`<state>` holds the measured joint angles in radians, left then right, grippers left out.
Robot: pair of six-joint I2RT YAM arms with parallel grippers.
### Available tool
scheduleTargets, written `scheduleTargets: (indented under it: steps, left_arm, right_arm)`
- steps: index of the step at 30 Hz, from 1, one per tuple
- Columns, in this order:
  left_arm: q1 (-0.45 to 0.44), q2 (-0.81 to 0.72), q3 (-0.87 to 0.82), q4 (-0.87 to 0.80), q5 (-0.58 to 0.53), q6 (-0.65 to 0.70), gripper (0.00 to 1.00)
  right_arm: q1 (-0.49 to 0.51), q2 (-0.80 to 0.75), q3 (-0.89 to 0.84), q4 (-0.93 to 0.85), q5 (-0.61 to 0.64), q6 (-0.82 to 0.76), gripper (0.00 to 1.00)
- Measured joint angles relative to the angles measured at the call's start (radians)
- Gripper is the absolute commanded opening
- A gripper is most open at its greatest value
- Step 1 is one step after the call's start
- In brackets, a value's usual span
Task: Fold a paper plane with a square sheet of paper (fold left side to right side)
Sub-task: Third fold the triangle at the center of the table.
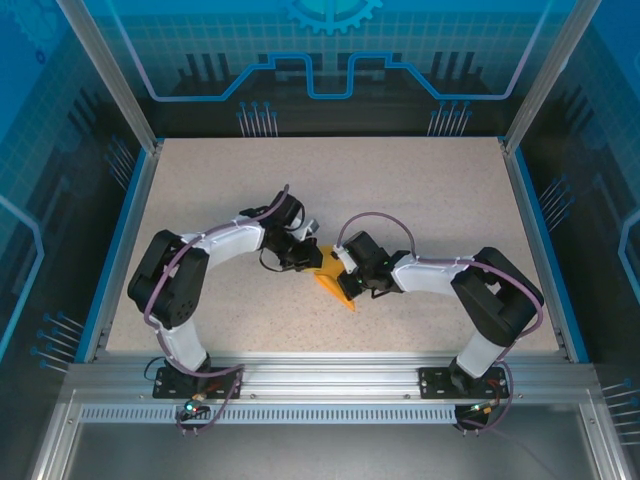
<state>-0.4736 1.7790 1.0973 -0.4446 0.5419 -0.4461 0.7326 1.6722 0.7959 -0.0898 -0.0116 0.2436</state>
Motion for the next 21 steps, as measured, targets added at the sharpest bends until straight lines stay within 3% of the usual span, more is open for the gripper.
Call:
scheduleTargets:
  steps: [21]
  left_arm:
    - [-0.034,0.083,-0.015,0.085,0.040,-0.026,0.10]
  right_arm:
    - [0.000,0.008,0.013,-0.014,-0.005,0.000,0.00]
